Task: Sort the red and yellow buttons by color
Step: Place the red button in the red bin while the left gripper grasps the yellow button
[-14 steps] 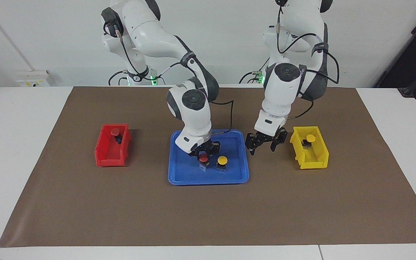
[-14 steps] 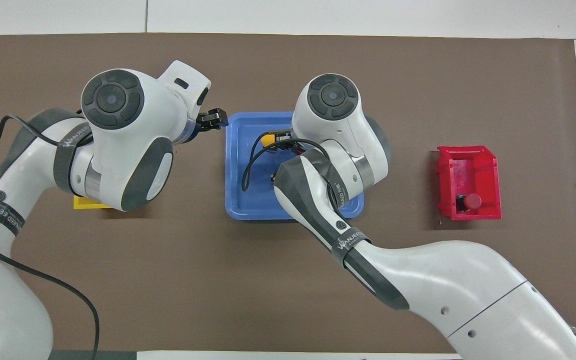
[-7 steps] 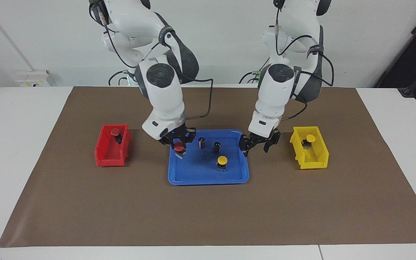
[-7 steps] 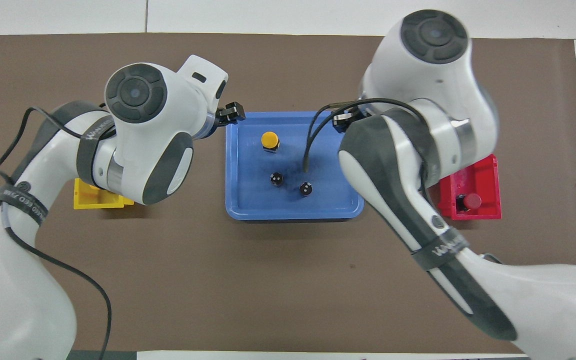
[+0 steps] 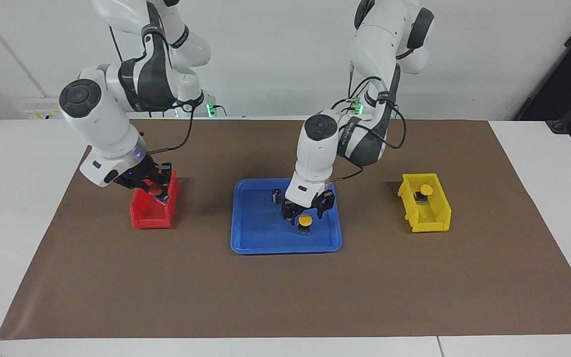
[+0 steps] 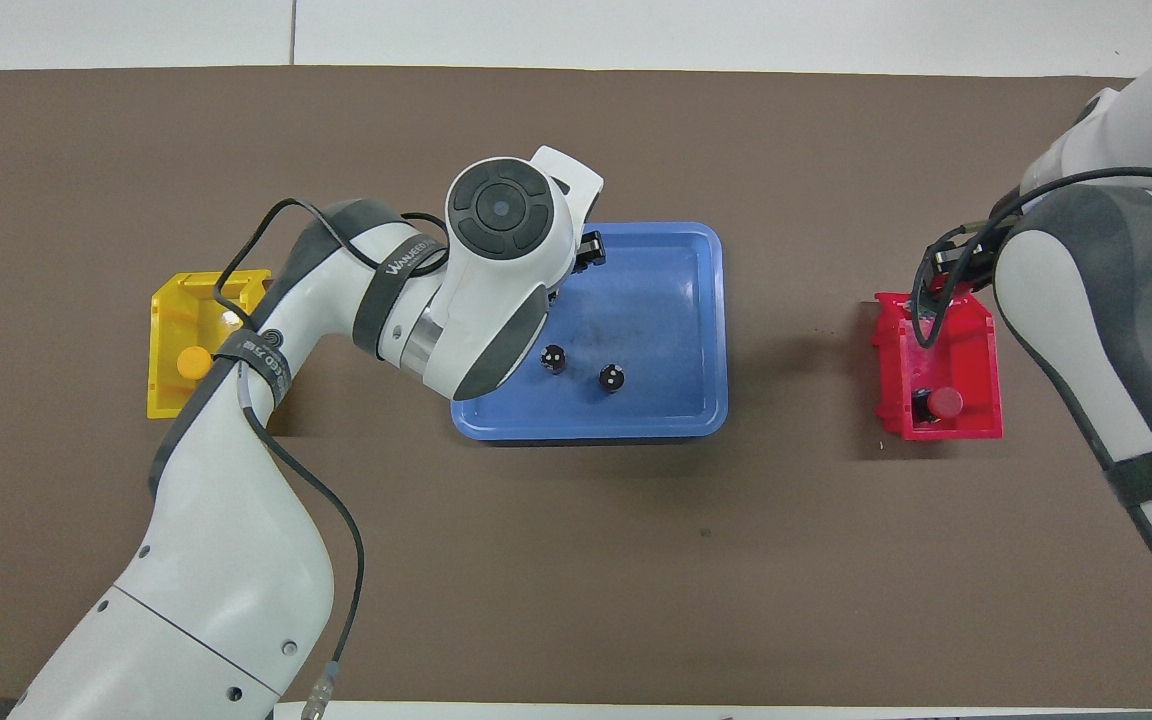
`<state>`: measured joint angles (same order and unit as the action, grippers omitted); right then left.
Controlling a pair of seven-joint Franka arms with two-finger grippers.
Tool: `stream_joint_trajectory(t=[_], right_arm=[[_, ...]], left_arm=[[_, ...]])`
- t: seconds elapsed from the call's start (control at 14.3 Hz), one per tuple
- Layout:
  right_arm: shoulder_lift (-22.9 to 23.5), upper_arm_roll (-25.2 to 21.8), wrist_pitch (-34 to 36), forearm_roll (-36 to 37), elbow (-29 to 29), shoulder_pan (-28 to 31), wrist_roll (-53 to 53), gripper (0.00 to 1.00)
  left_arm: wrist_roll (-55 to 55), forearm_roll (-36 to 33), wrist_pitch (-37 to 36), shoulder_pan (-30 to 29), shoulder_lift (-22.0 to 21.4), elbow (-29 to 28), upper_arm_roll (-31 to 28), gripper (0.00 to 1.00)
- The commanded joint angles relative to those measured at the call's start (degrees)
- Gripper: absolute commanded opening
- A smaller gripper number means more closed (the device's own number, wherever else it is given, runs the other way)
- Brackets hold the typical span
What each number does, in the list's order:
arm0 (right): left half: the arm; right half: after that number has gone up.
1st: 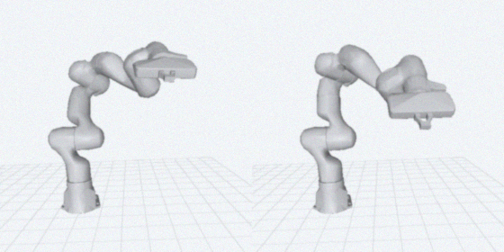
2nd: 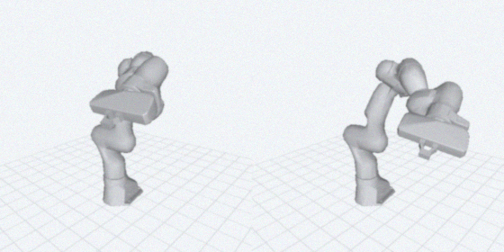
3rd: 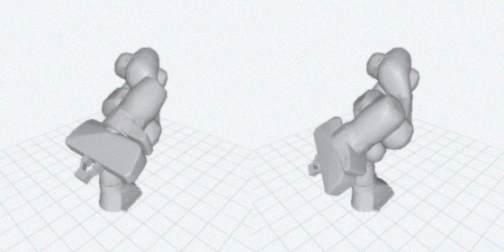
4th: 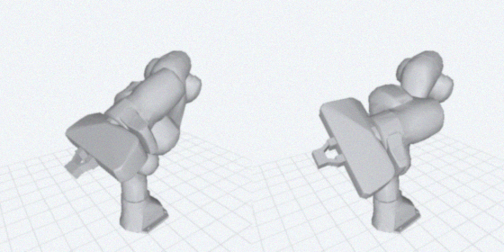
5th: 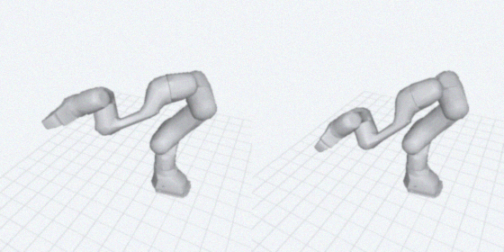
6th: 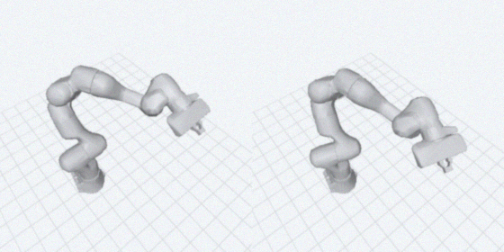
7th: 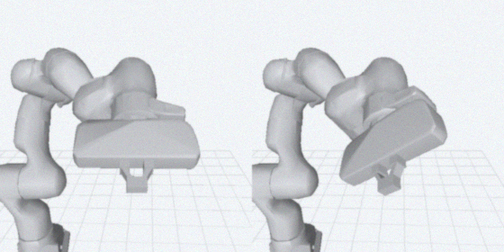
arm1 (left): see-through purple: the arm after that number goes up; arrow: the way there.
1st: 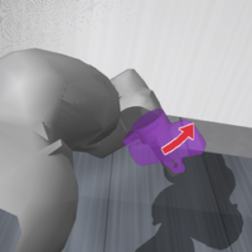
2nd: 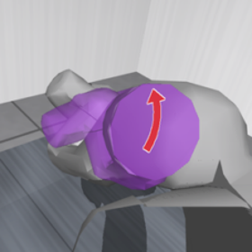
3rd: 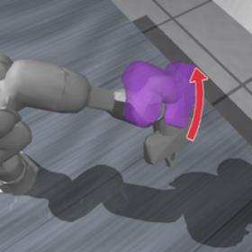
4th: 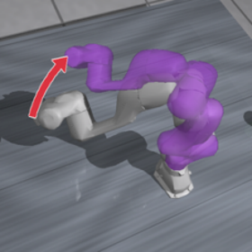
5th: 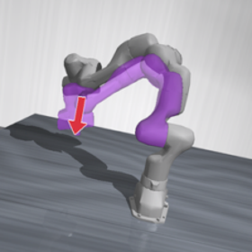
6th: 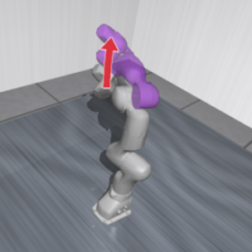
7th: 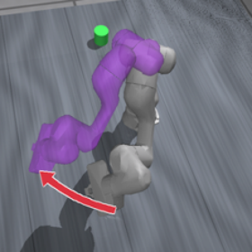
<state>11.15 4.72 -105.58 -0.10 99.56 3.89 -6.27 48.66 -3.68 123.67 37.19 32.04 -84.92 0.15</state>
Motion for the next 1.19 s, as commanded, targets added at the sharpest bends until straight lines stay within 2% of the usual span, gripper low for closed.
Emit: stream_joint_trajectory(t=[0.0, 0.07, 0.21, 0.28, 0.35, 0.42, 0.49, 0.56, 0.63, 0.84, 0.98, 1.12], right_arm=[[-4.6, 0.8, -7.3, -0.8, 9.8, 1.3, -2.2, 0.17], [-5.3, 0.9, -8.4, -0.8, 11.3, 1.9, -2.3, 0.17], [-6.3, 0.8, -8.6, -0.8, 13.5, 2.0, -4.2, 0.17], [-6.6, 0.8, -9.3, -0.8, 14.2, 2.4, -5.1, 0.17], [-6.8, 0.8, -10.6, -0.7, 15.2, 3.2, -6.4, 0.17], [-7.4, 0.8, -11.9, -0.5, 16.7, 3.5, -8.6, 0.17], [-7.7, 0.8, -13.3, -0.5, 18.0, 4.0, -9.6, 0.17], [-8.1, 0.8, -14.3, -0.5, 19.1, 4.3, -9.7, 0.17], [-8.3, 0.8, -14.9, -0.5, 19.8, 4.3, -9.6, 0.17], [-8.1, 0.8, -16.6, -0.5, 20.7, 4.3, -9.5, 0.17], [-8.4, 0.8, -19.4, -0.4, 23.0, 4.3, -9.5, 0.17], [-8.4, 0.8, -21.3, -0.4, 24.3, 4.3, -9.4, 0.17]], left_arm=[[1.3, -1.5, -1.3, 0.7, 1.5, 2.0, -1.0, 0.87], [1.3, -1.5, -1.4, 0.6, 1.4, 2.0, -1.0, 0.82], [1.2, -2.0, -1.7, 0.3, 1.4, 2.0, -1.1, 0.59], [1.2, -2.0, -1.9, 0.2, 1.4, 2.0, -1.1, 0.44], [1.2, -2.0, -2.0, 0.2, 1.4, 2.0, -1.1, 0.22], [1.2, -2.0, -2.0, 0.2, 1.3, 1.6, -1.1, 0.06], [1.3, -1.9, -2.2, 0.3, 1.3, 1.7, -1.1, 0.02], [1.3, -1.5, -3.8, 0.3, 1.3, 2.0, -1.1, 0.02], [1.2, -1.6, -8.1, 0.3, 1.5, 4.0, -1.2, 0.02], [0.9, -1.7, -19.7, -0.1, 2.0, 14.0, -1.6, 0.02], [-0.5, -1.7, -27.6, -2.2, -1.6, 15.8, -1.5, 0.02], [-7.8, -1.8, -31.2, -6.1, -8.4, 13.4, -1.3, 0.02]])
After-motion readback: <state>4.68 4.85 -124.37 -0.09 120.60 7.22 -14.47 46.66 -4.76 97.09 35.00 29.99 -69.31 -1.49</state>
